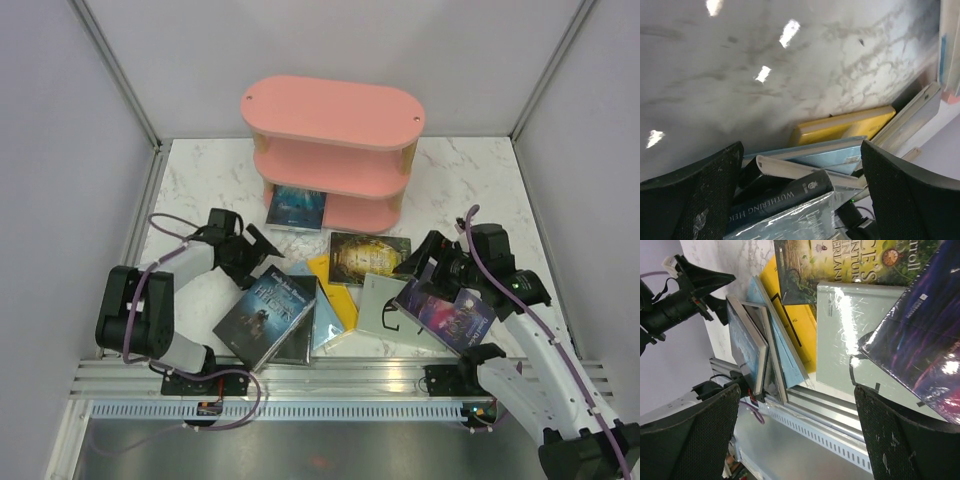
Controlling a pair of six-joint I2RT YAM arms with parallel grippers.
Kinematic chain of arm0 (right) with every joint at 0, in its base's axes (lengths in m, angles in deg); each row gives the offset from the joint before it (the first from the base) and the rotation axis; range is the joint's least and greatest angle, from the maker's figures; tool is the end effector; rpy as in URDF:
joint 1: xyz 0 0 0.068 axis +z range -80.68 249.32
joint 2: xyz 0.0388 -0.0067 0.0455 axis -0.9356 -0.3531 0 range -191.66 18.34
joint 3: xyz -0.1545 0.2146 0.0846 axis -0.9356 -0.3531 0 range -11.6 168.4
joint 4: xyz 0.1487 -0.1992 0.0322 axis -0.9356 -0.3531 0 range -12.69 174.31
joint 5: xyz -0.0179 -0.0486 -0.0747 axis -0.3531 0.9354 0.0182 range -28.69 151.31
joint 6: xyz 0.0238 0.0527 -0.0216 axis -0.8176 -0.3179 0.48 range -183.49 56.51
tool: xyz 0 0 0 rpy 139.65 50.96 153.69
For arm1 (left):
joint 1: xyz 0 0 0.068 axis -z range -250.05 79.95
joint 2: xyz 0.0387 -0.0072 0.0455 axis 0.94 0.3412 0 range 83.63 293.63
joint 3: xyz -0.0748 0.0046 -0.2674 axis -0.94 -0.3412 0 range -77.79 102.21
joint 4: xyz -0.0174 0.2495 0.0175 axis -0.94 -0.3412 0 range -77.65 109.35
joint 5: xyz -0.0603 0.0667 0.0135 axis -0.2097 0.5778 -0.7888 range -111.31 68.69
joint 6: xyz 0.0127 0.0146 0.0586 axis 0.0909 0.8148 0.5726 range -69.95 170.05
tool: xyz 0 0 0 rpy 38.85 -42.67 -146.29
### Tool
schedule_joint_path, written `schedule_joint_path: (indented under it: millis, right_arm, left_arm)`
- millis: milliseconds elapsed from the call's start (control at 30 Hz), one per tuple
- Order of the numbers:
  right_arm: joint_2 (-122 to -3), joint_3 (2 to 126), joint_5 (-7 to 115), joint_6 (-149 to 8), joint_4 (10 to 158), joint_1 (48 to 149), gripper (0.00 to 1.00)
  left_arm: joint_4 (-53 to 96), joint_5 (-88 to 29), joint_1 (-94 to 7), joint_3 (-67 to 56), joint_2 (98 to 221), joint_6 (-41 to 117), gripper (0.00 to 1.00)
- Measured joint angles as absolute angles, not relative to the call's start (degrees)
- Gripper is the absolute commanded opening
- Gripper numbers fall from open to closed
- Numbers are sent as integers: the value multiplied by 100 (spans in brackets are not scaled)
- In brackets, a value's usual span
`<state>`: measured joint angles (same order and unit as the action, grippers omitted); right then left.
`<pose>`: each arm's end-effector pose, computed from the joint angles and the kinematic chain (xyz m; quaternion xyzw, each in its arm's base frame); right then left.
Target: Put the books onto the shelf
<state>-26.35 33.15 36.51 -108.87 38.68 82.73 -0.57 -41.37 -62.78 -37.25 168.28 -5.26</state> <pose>0.1350 0.0523 0.2799 0.1709 0.8915 0.3545 0.2242 0.2519 -0.0482 0.1561 -0.3548 0.8924 -0.2599 0.1010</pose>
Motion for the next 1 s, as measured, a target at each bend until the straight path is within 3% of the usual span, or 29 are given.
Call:
schedule_joint_path:
  millis: [200, 467, 1000]
  right_arm:
    - [-2923, 2803, 3629, -11534, 4909, 9169, 98]
    - [-4770, 3081, 4514, -12227, 6277, 12037, 98]
    - [-6899, 3584, 4665, -13110, 8436, 13012, 98]
  left_arm:
    - [-18, -4311, -5415, -3218, 17319, -517, 100]
    - [-1102, -4392, -6077, -2648, 17407, 574, 100]
    - [-1760, -4683, -6359, -3225, 17306, 1225, 100]
